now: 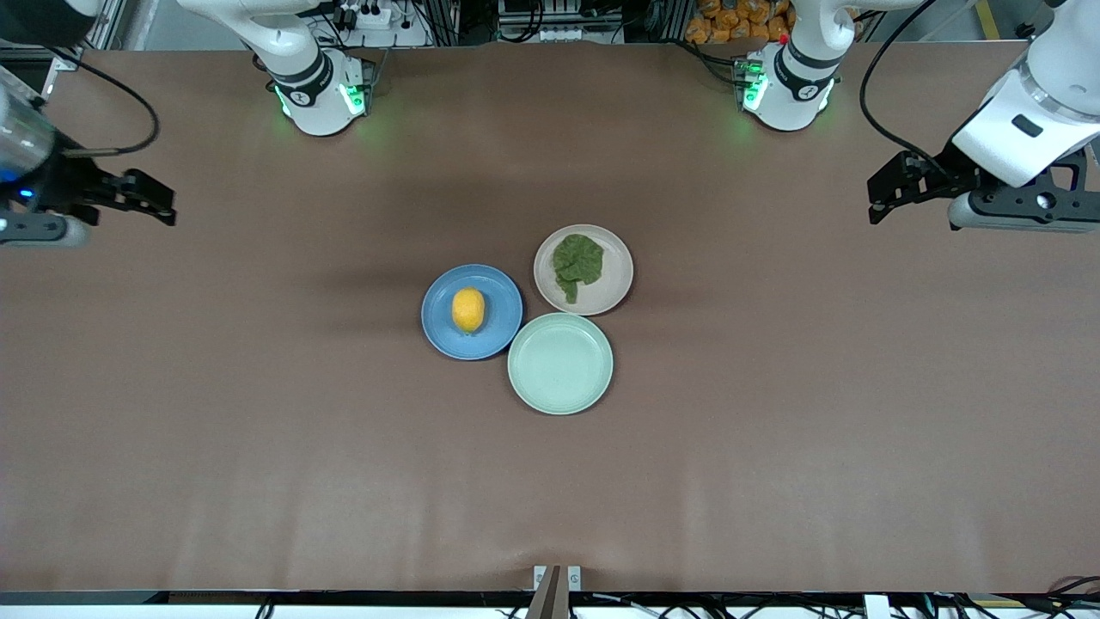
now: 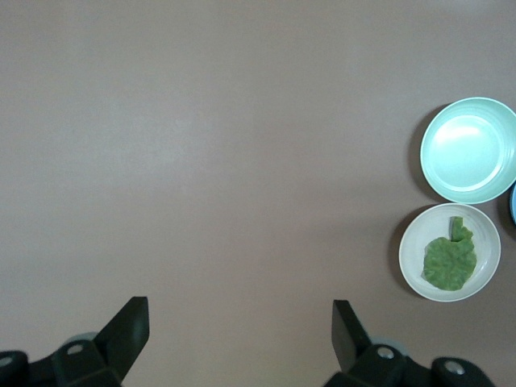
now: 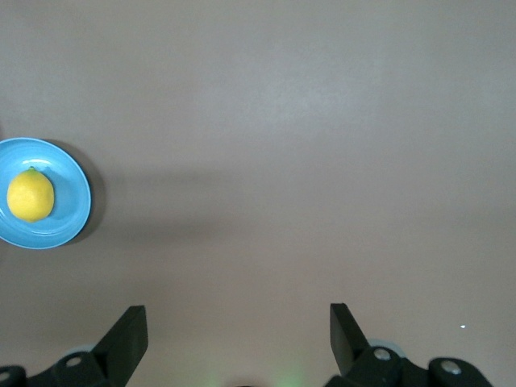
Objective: Place lemon and lettuce in plates
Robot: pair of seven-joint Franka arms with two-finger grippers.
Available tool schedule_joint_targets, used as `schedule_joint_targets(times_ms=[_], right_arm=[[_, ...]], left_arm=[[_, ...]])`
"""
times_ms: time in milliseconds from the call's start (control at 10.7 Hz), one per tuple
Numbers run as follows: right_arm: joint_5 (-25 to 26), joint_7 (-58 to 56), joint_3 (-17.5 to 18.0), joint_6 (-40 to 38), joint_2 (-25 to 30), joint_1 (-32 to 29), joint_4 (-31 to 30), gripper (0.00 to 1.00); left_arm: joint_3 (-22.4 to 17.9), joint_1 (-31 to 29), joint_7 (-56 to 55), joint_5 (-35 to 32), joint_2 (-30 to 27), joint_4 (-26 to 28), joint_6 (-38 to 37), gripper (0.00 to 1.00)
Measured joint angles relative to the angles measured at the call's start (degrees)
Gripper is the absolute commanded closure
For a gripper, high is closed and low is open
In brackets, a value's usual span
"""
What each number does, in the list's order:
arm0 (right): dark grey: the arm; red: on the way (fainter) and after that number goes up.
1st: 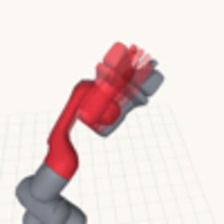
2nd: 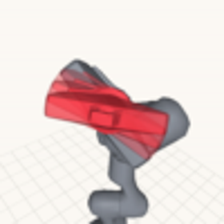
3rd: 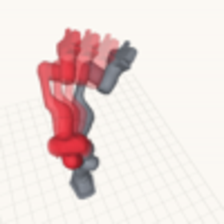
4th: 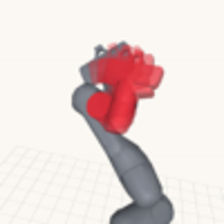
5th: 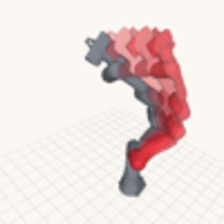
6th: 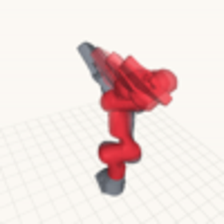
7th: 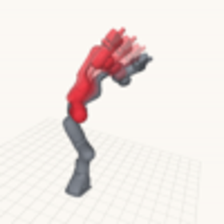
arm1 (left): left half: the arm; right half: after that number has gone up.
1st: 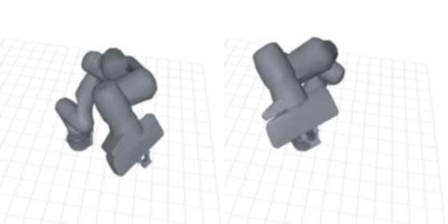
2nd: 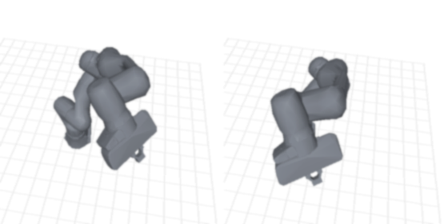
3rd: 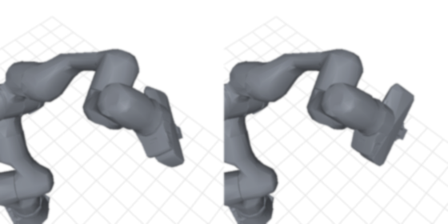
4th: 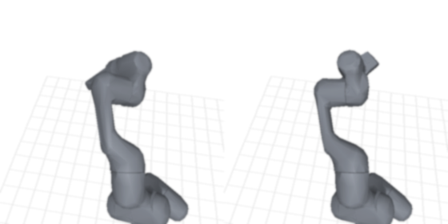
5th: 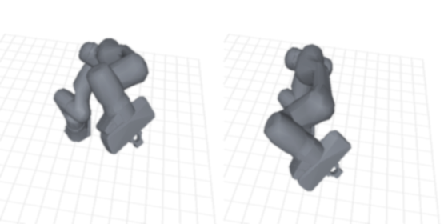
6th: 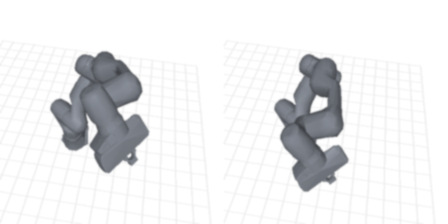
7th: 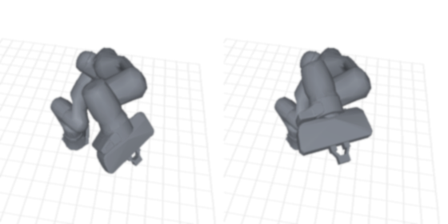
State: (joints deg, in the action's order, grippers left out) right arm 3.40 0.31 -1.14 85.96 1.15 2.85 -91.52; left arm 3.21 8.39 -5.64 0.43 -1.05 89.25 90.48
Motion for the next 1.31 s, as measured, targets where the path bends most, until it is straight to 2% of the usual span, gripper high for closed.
schedule_joint_targets(times_ms=[374,1028,1308], right_arm=[[0.0,-2.1,-2.7,-0.4,-1.5,0.0,3.9,0.00],[-0.2,-2.1,-3.1,3.2,-3.9,0.8,5.6,0.00],[-1.8,-2.1,-3.2,2.6,-4.3,0.9,7.1,0.00]], left_arm=[[0.0,0.0,0.2,0.0,-0.3,-0.9,-1.7,0.00],[-0.1,0.0,0.2,0.0,0.0,-1.7,-2.2,0.00],[-0.1,0.0,0.2,0.0,0.0,-1.7,-2.3,0.00]])
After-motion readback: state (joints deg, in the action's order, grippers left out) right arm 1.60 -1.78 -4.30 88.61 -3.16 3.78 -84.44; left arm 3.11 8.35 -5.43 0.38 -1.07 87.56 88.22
